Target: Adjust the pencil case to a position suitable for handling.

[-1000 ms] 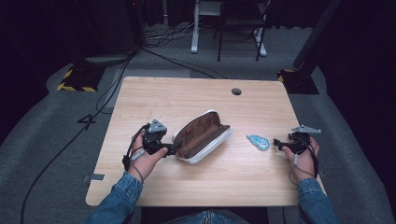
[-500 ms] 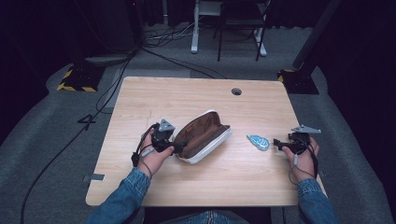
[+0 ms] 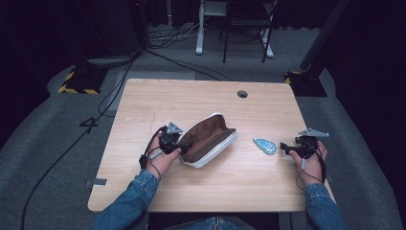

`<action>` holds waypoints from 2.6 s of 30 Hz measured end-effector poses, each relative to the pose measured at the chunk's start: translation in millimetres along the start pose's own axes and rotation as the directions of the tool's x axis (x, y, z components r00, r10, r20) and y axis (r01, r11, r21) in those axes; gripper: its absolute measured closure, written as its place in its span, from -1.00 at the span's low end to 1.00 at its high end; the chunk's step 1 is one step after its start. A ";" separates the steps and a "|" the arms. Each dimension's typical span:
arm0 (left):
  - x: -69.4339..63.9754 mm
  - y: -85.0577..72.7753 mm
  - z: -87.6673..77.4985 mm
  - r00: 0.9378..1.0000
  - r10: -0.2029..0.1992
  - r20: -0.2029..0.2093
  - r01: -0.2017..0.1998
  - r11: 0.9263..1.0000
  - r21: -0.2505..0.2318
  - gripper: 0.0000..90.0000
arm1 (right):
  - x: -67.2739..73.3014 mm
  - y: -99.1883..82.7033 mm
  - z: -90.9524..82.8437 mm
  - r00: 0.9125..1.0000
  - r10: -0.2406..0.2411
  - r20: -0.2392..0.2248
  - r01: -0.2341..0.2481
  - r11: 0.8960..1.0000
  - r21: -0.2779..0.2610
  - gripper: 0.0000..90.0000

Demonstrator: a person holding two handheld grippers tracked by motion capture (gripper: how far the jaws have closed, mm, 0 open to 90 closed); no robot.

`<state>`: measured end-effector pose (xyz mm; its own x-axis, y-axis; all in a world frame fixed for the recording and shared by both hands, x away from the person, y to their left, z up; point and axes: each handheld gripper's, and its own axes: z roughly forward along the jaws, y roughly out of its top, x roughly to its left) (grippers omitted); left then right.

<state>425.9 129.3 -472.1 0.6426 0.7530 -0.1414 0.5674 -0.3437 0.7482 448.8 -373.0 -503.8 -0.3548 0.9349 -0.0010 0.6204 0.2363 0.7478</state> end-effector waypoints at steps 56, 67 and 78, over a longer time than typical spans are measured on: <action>-39.3 -0.3 -56.9 0.985 0.065 0.162 -0.064 0.998 -0.011 0.90 | 1.1 -0.1 -0.4 1.000 -0.015 -0.018 0.015 1.000 -0.001 -0.49; -55.0 2.9 -60.4 0.970 0.121 0.213 -0.121 0.993 -0.012 0.90 | 1.6 -0.1 -0.4 1.000 -0.016 -0.020 0.016 1.000 0.000 -0.49; -64.5 2.1 -57.5 0.952 0.161 0.259 -0.167 0.986 0.000 0.90 | 1.8 -0.1 -0.4 1.000 -0.017 -0.022 0.017 1.000 0.000 -0.48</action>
<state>356.0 112.2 -424.2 0.8367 0.5164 -0.1822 0.4524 -0.4642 0.7615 447.8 -371.4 -503.6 -0.3806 0.9247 0.0009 0.6143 0.2521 0.7477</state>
